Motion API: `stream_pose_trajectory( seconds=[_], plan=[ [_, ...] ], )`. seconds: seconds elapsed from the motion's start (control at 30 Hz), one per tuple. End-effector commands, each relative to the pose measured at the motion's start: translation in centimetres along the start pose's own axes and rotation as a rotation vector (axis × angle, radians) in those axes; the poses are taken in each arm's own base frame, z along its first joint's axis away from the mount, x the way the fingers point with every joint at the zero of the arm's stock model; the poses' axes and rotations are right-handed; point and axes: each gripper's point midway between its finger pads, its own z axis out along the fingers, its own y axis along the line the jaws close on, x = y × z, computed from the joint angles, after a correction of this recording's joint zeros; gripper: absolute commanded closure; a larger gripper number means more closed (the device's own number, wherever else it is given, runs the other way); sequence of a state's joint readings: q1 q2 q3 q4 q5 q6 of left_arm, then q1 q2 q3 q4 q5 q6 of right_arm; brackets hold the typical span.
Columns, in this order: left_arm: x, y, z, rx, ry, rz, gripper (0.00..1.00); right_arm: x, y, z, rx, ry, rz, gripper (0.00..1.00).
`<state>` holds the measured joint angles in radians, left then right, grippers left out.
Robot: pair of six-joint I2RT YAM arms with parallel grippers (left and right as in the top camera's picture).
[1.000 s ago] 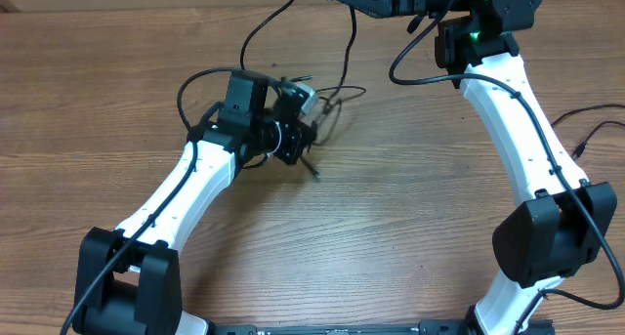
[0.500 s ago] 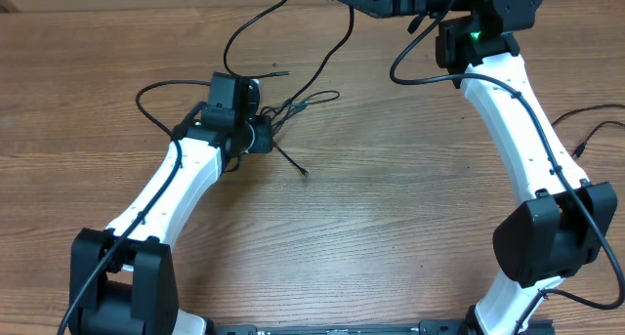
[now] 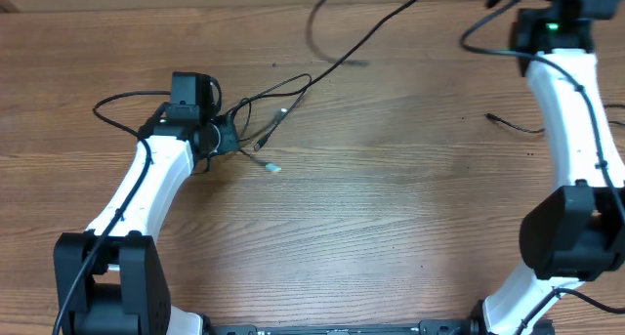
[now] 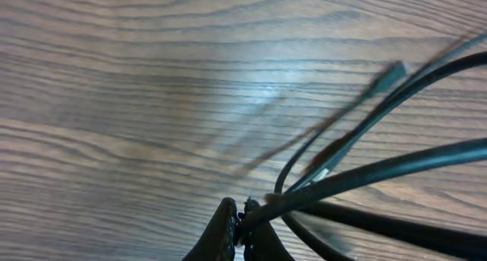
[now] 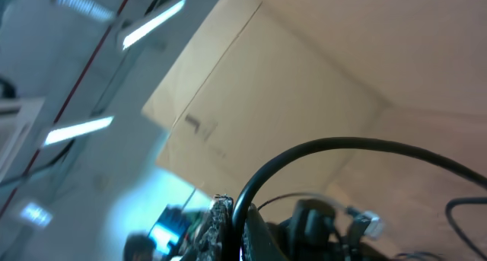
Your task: Untangle cables
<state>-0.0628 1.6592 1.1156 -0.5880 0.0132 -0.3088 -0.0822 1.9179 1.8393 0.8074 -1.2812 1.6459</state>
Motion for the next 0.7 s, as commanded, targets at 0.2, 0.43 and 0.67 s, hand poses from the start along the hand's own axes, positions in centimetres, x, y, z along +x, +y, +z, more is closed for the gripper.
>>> stream_pose_trajectory(
  seconds=[0.2, 0.43, 0.67],
  plan=[
    [-0.5, 0.9, 0.1, -0.029, -0.008, -0.026, 0.96, -6.0, 0.6, -11.4, 0.15, -0.241, -0.065, 0.96],
    [-0.5, 0.9, 0.1, -0.029, -0.009, -0.026, 0.96, -8.3, 0.7, -20.2, 0.263, -0.4, -0.073, 0.96],
    [-0.6, 0.8, 0.1, -0.027, -0.012, -0.026, 0.96, -9.0, 1.5, -26.1, 0.336, -0.501, -0.097, 0.96]
  ],
)
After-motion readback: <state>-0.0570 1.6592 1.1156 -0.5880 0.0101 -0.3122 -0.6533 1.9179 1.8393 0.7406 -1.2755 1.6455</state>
